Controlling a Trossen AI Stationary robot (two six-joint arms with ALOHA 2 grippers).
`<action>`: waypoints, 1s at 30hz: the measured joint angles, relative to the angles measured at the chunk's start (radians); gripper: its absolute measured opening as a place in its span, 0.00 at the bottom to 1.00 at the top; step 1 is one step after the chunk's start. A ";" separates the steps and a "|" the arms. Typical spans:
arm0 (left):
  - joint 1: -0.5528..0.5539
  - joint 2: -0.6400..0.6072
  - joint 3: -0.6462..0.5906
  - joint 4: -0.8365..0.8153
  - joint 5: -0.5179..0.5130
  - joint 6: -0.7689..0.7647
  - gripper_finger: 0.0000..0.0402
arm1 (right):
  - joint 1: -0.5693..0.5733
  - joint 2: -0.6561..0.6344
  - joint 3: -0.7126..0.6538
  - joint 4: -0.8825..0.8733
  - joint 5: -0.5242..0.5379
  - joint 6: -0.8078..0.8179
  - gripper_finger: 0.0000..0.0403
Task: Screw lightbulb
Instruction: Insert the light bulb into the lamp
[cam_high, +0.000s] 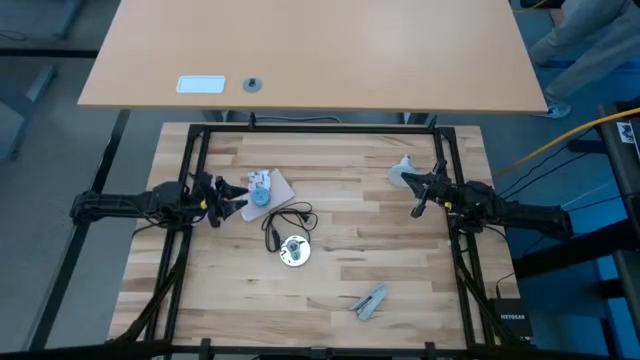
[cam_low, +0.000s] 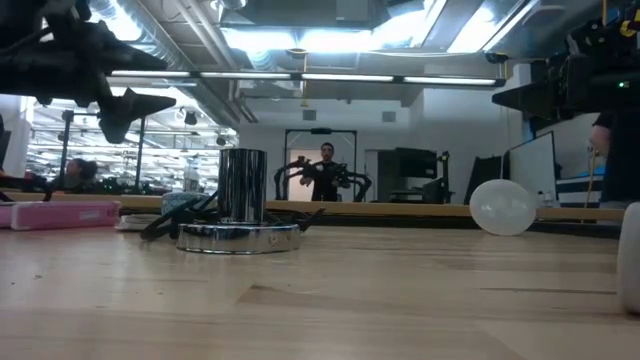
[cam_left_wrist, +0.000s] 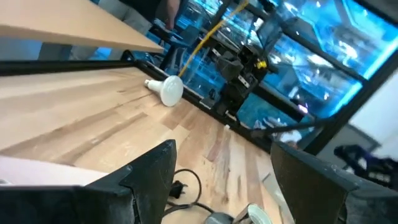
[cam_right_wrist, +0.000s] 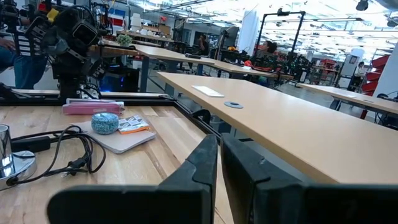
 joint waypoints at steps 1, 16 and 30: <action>0.000 0.000 0.000 0.008 -0.013 -0.034 0.64 | 0.000 0.000 0.000 0.002 0.002 0.000 0.07; 0.000 0.206 0.001 0.448 -0.070 0.068 0.64 | 0.000 0.000 0.000 0.004 0.001 0.001 0.07; 0.000 0.710 0.248 0.520 -0.070 0.227 0.64 | 0.000 0.000 0.000 0.007 0.036 0.016 0.07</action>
